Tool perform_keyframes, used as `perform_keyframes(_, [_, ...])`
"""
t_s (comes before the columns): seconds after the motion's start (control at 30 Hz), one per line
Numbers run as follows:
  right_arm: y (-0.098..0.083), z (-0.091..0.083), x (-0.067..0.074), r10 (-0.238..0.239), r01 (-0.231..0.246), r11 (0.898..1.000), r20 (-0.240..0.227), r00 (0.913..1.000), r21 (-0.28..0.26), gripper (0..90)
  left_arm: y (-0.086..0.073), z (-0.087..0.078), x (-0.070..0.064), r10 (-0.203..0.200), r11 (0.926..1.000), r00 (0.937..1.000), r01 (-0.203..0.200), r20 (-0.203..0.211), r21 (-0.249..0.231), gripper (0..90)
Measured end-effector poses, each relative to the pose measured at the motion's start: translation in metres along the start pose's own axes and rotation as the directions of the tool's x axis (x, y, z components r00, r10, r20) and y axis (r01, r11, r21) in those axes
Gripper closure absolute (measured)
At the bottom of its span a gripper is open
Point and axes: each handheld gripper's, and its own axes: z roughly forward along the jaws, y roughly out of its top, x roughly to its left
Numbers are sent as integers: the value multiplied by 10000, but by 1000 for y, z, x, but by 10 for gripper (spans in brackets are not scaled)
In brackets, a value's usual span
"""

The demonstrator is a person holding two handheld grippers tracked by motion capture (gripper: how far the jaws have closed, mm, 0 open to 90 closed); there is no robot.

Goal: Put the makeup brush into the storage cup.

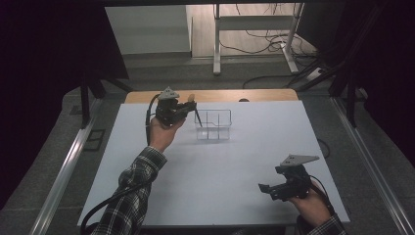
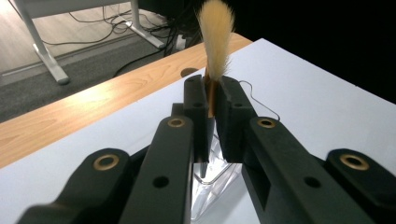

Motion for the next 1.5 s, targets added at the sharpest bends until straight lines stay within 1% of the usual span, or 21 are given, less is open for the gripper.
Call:
perform_keyframes(0.13, [0, 1, 1, -106, 106, 9999, 1, 9999, 105, 56, -5, 4, 0, -42, 9999, 10000, 42, -30, 127, 843])
perform_keyframes(0.5, [0, 1, 1, -97, 98, 9998, -38, 9999, 174, 62, -13, 12, 0, -47, 9997, 10000, 47, 4, 257, 843])
perform_keyframes(0.83, [0, 2, 1, -115, 117, 9997, -105, 9999, 220, 67, -23, 21, -2, -39, 9988, 10000, 36, 55, 484, 842])
perform_keyframes(0.93, [1, 2, 1, -155, 158, 9995, -142, 9998, 270, 70, -25, 23, -2, 28, 9987, 10000, -31, 61, 507, 838])
perform_keyframes(1.0, [1, 3, 1, -166, 170, 9995, -155, 9997, 278, 70, -26, 24, -3, 189, 9983, 9998, -191, 50, 545, 831])
perform_keyframes(1.03, [1, 3, 1, -165, 170, 9994, -168, 9997, 288, 71, -25, 23, -4, 373, 9980, 9993, -372, -8, 505, 726])
perform_keyframes(1.07, [1, 3, 1, -165, 170, 9994, -168, 9997, 288, 71, -25, 23, -4, 373, 9980, 9993, -372, -8, 505, 599])
perform_keyframes(1.1, [1, 3, 0, -161, 166, 9994, -177, 9997, 288, 72, -23, 23, -5, 509, 9972, 9986, -499, -173, 550, 488])
perform_keyframes(1.13, [1, 3, 0, -161, 166, 9994, -183, 9997, 295, 72, -23, 23, -5, 509, 9972, 9986, -499, -173, 550, 386])
perform_keyframes(1.17, [1, 3, 0, -164, 170, 9994, -192, 9997, 303, 72, -22, 22, -5, 522, 9969, 9985, -511, -181, 590, 302])
perform_keyframes(1.2, [1, 3, 1, -173, 179, 9994, -192, 9997, 310, 72, -21, 22, -3, 350, 9975, 9993, -340, -155, 613, 230])
perform_keyframes(1.23, [1, 3, 1, -173, 179, 9994, -192, 9997, 310, 72, -21, 22, -3, 350, 9975, 9993, -340, -155, 613, 164])
perform_keyframes(1.27, [1, 3, 1, -182, 188, 9993, -173, 9997, 313, 72, -20, 22, -2, 195, 9973, 9996, -179, -209, 709, 164])
perform_keyframes(1.3, [1, 3, 1, -200, 206, 9993, -169, 9997, 326, 73, -21, 23, 0, 15, 9967, 9998, 1, -192, 817, 66])
perform_keyframes(1.33, [1, 3, 1, -200, 206, 9993, -169, 9997, 326, 73, -21, 23, 0, 15, 9967, 9998, 1, -192, 817, 44])
perform_keyframes(1.37, [1, 3, 1, -197, 202, 9993, -168, 9997, 320, 72, -22, 23, 1, -102, 9960, 9998, 117, -170, 888, 34])
perform_keyframes(1.4, [1, 3, 1, -187, 192, 9993, -163, 9997, 310, 72, -22, 23, 1, -102, 9960, 9998, 117, -170, 888, 30])
perform_keyframes(1.43, [1, 3, 1, -187, 192, 9993, -163, 9997, 310, 72, -22, 23, 2, -185, 9954, 9998, 195, -108, 942, 30])
perform_keyframes(1.5, [1, 3, 0, -143, 148, 9995, -153, 9998, 281, 72, -23, 23, 2, -196, 9939, 9998, 198, -29, 1083, 18])
